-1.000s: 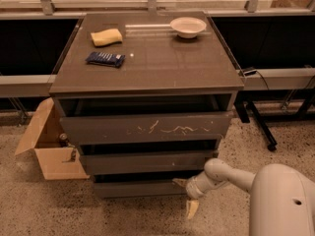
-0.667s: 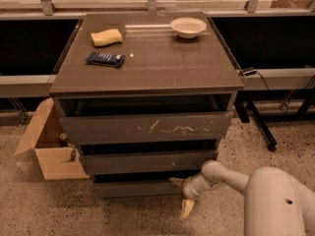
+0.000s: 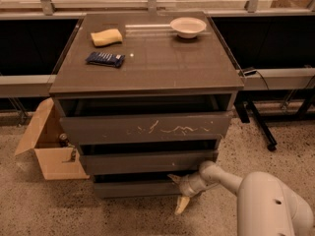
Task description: Open bottom drawer
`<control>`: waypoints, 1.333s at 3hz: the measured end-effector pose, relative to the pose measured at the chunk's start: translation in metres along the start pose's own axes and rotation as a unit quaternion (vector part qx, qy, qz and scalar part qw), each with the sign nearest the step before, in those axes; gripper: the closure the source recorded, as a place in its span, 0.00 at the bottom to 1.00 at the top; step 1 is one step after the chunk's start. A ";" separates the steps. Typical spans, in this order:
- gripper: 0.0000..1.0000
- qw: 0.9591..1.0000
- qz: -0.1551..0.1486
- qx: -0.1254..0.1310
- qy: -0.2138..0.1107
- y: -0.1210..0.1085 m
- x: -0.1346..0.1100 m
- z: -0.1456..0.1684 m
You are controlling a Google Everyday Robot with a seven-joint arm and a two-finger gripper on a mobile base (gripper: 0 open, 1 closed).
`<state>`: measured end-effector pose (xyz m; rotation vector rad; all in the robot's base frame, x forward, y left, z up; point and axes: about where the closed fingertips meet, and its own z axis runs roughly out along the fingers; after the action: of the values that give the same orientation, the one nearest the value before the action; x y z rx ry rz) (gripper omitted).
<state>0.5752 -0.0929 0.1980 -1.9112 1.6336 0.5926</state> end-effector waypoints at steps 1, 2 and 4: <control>0.02 1.000 0.007 0.018 -0.012 -0.017 0.007 0.011; 0.32 0.999 0.012 0.022 -0.020 -0.026 0.011 0.017; 0.86 0.999 0.002 0.013 -0.053 -0.008 -0.013 0.013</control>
Offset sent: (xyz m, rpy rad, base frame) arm 0.0401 0.0045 -0.0214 0.0600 -0.0147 -0.0546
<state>0.5813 -0.0734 0.1975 -1.8276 1.5710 0.6589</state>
